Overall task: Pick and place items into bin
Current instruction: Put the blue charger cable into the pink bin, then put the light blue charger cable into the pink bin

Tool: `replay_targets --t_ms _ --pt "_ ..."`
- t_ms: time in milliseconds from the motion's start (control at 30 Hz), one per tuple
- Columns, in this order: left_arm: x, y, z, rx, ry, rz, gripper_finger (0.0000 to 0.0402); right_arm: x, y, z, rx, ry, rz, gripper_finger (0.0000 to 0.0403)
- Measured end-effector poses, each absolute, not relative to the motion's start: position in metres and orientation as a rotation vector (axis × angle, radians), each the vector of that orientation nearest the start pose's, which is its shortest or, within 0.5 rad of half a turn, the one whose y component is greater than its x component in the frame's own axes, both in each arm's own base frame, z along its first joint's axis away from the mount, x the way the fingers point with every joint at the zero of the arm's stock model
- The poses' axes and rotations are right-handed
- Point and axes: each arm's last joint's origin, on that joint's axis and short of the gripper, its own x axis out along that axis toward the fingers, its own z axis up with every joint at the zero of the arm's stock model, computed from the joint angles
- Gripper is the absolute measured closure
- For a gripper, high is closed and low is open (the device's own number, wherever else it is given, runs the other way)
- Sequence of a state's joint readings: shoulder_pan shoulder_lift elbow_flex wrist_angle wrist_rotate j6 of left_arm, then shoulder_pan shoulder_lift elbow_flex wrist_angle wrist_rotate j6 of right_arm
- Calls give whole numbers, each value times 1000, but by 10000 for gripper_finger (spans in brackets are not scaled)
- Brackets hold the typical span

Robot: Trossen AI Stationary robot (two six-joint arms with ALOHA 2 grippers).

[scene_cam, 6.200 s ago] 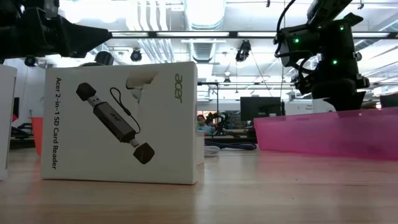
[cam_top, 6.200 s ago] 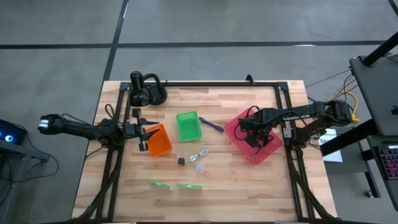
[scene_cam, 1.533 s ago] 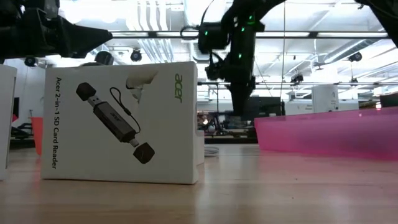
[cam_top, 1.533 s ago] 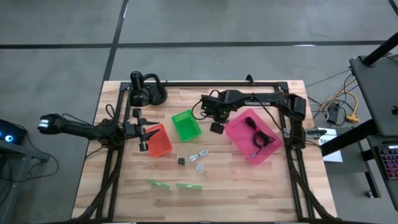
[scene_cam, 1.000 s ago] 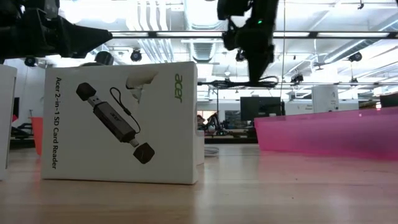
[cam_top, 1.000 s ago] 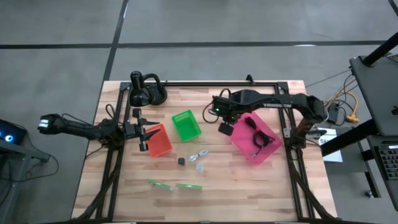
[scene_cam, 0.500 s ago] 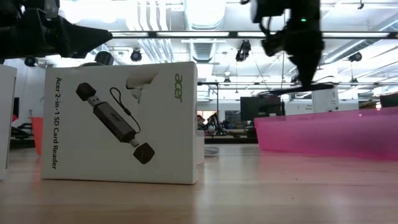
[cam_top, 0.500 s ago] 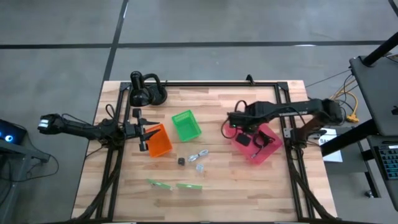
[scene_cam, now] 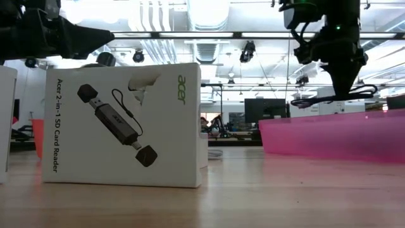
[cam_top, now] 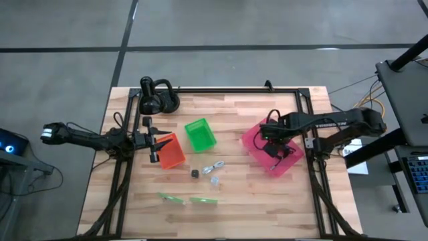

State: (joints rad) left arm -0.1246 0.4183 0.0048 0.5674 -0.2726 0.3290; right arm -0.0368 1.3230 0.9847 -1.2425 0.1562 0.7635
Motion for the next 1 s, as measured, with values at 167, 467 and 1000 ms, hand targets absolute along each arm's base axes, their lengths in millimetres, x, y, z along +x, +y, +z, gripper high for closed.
replay_targets --t_ms 167,467,1000 --pt "122 -7 182 297 -125 171 288 203 -12 239 509 1422 -730 390" --pt "122 -7 182 297 -125 171 288 207 -12 243 514 1387 -712 376" --pt "122 -7 182 297 -125 171 288 216 -12 243 480 1313 -645 310"
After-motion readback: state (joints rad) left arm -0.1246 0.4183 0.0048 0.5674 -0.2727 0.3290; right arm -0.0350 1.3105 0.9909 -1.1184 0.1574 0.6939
